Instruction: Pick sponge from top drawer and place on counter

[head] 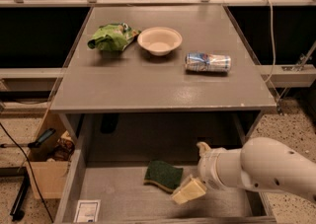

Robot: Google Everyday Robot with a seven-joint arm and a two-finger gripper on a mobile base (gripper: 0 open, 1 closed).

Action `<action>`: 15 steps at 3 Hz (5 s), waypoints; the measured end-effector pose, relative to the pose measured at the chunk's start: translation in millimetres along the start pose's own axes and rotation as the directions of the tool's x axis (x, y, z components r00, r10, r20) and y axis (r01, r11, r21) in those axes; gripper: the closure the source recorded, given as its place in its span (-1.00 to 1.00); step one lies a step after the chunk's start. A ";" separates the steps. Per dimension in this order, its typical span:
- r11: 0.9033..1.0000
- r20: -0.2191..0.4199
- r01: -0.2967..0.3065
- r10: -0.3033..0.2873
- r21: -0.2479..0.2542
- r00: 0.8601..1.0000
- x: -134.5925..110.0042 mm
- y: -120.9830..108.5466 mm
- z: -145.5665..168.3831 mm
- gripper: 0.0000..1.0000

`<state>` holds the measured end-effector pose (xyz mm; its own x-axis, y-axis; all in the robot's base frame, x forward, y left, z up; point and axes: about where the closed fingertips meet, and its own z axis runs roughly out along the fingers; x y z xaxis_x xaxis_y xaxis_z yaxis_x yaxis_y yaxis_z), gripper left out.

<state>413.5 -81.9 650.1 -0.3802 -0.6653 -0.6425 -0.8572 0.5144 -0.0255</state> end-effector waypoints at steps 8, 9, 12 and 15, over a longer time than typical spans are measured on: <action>0.999 -0.031 0.041 -0.041 0.007 0.999 0.7 21.3 68.5 0.31; 0.999 -0.031 0.041 -0.041 0.007 0.999 0.7 21.3 68.5 0.78; 0.994 0.012 0.103 -0.103 0.034 0.995 -29.1 22.4 24.7 1.00; 0.938 0.044 0.263 -0.279 0.227 0.959 -113.4 -11.9 -151.7 1.00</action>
Offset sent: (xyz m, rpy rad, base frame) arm -0.0036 0.0267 -0.0426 -0.0455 -0.0045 0.0142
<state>414.1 -94.8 839.5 -0.1098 -0.7581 -0.6428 -0.8250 0.4302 -0.3664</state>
